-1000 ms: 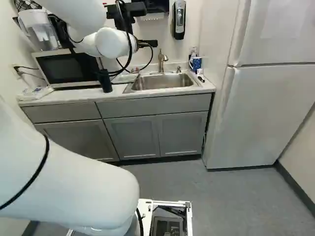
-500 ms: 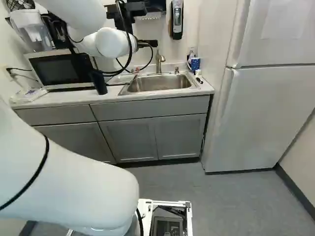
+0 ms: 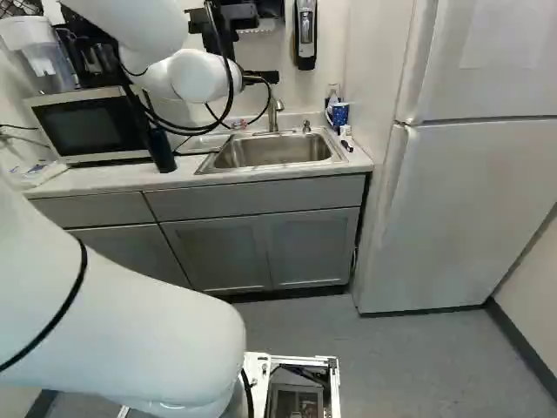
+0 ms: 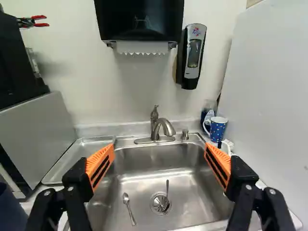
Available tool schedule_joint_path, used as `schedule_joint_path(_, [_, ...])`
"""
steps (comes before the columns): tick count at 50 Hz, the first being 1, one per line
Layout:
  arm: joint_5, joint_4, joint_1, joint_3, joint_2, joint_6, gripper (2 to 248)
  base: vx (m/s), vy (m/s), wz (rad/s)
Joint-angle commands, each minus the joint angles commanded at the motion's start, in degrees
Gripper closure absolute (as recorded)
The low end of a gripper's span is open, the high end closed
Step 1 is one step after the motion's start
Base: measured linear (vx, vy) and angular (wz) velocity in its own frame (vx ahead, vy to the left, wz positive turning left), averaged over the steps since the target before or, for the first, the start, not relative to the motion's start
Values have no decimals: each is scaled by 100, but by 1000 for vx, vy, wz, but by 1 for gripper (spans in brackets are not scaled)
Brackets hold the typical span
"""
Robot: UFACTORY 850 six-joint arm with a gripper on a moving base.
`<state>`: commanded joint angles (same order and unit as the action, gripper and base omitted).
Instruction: Rinse the cup and place it in the tray
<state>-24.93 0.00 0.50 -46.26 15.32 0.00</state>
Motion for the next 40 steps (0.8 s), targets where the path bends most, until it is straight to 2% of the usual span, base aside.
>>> schedule_joint_path(9, [0,0,0,0,0,0,3,99,-62,23])
schedule_joint_path(40, [0,0,0,0,0,0,3,89,-37,139])
